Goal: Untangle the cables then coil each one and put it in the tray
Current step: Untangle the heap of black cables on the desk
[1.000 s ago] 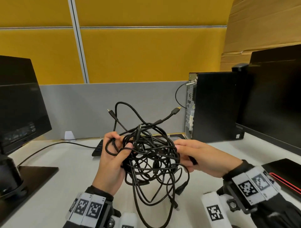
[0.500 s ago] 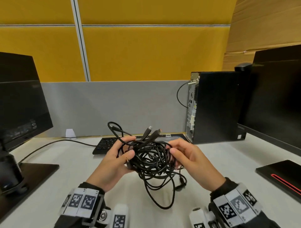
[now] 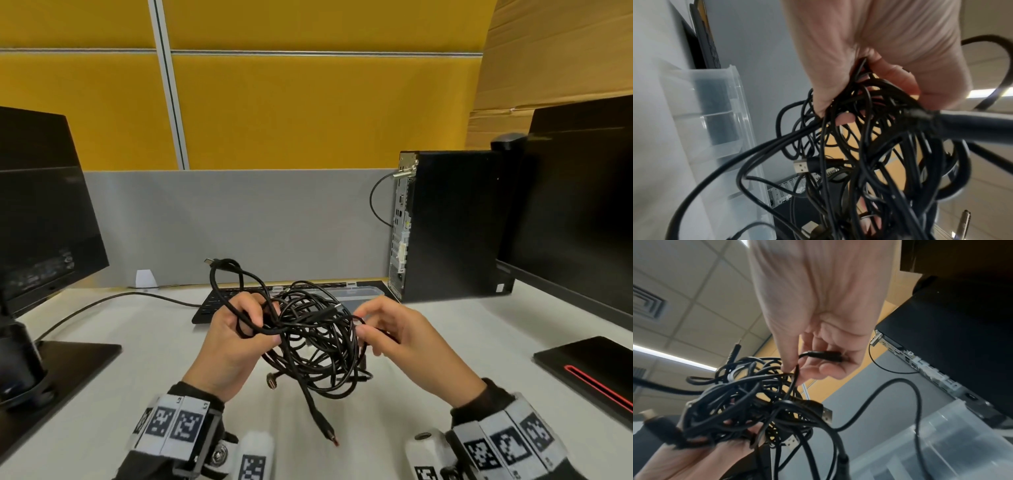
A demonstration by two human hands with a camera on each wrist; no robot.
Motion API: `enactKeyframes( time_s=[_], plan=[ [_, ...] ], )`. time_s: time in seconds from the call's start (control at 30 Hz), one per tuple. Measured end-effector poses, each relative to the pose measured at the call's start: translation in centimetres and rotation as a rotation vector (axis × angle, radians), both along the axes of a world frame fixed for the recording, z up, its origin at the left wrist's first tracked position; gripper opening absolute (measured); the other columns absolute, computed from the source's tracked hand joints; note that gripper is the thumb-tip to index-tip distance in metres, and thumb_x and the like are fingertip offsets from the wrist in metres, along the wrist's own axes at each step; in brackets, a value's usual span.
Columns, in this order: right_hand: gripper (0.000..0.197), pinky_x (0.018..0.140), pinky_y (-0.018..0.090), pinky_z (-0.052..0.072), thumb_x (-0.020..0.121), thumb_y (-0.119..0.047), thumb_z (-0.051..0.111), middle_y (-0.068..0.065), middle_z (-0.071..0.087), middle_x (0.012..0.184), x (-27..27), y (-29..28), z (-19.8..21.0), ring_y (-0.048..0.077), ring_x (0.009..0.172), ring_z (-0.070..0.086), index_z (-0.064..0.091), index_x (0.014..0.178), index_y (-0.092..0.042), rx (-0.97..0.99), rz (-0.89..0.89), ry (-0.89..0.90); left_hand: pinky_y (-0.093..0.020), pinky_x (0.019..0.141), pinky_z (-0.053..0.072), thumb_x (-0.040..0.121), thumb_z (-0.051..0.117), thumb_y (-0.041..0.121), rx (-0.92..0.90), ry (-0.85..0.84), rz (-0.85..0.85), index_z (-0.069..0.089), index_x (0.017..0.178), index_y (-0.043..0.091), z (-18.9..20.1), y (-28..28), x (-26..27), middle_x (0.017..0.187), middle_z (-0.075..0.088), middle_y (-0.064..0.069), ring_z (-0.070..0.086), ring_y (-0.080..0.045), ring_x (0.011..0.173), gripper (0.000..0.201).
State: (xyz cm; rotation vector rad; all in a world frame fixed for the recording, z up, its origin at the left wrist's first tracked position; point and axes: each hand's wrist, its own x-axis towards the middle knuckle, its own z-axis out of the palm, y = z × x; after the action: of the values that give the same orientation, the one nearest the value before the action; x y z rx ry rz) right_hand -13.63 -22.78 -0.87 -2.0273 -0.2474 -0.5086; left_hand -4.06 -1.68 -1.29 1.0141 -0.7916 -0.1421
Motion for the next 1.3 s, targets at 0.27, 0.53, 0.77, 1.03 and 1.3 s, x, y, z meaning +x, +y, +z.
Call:
enactKeyframes(
  time_s=[0.27,0.53,0.77,1.03,1.3],
  plan=[
    [0.023,0.076,0.020,0.047,0.091,-0.014,0.057,-0.012,0.059,0.101,-0.5,0.1,0.6,0.000,0.083,0.056,0.058,0.109,-0.029,0.112,0.034,0.069,-0.023,0.053,0.051,0.051,0.075,-0.006,-0.022,0.065,0.027,0.053,0.055,0.021,0.1,-0.5,-0.4,0.067,0.056,0.000,0.060,-0.013,0.060,0.036],
    [0.021,0.080,0.005,0.039,0.086,-0.028,0.063,-0.016,0.065,0.095,-0.5,2.4,2.8,0.000,0.091,0.059,0.061,0.106,-0.034,-0.052,-0.017,-0.101,-0.025,0.048,0.051,0.051,0.087,0.028,0.100,0.163,0.168,0.050,0.069,0.016,0.8,-0.6,-0.5,0.074,0.064,-0.005,0.063,-0.014,0.063,0.043],
    [0.021,0.067,0.011,0.043,0.082,-0.013,0.069,-0.011,0.065,0.085,0.9,2.4,1.1,-0.001,0.072,0.057,0.062,0.091,-0.030,0.004,-0.197,-0.139,-0.029,0.061,0.055,0.079,0.058,0.001,0.220,0.179,0.092,0.057,0.104,0.008,1.0,-0.5,-1.7,0.085,0.068,-0.007,0.066,-0.019,0.073,0.026],
    [0.021,0.080,0.023,0.052,0.092,-0.012,0.053,-0.006,0.067,0.092,1.5,1.8,-0.8,0.008,0.085,0.063,0.060,0.104,-0.028,-0.003,-0.207,-0.037,-0.022,0.061,0.055,0.085,0.062,0.006,0.460,-0.098,0.281,0.068,0.095,0.025,0.7,-0.4,-2.2,0.101,0.062,-0.009,0.068,-0.020,0.076,0.022],
    [0.026,0.072,0.039,0.052,0.086,-0.006,0.058,0.025,0.065,0.073,1.3,1.5,-1.2,0.032,0.067,0.062,0.060,0.094,-0.030,0.039,-0.159,0.128,-0.010,0.079,0.032,0.075,0.062,0.041,0.673,-0.625,0.868,0.071,0.080,0.037,0.4,1.0,-0.6,0.103,0.047,0.015,0.040,-0.006,0.091,0.012]
  ],
)
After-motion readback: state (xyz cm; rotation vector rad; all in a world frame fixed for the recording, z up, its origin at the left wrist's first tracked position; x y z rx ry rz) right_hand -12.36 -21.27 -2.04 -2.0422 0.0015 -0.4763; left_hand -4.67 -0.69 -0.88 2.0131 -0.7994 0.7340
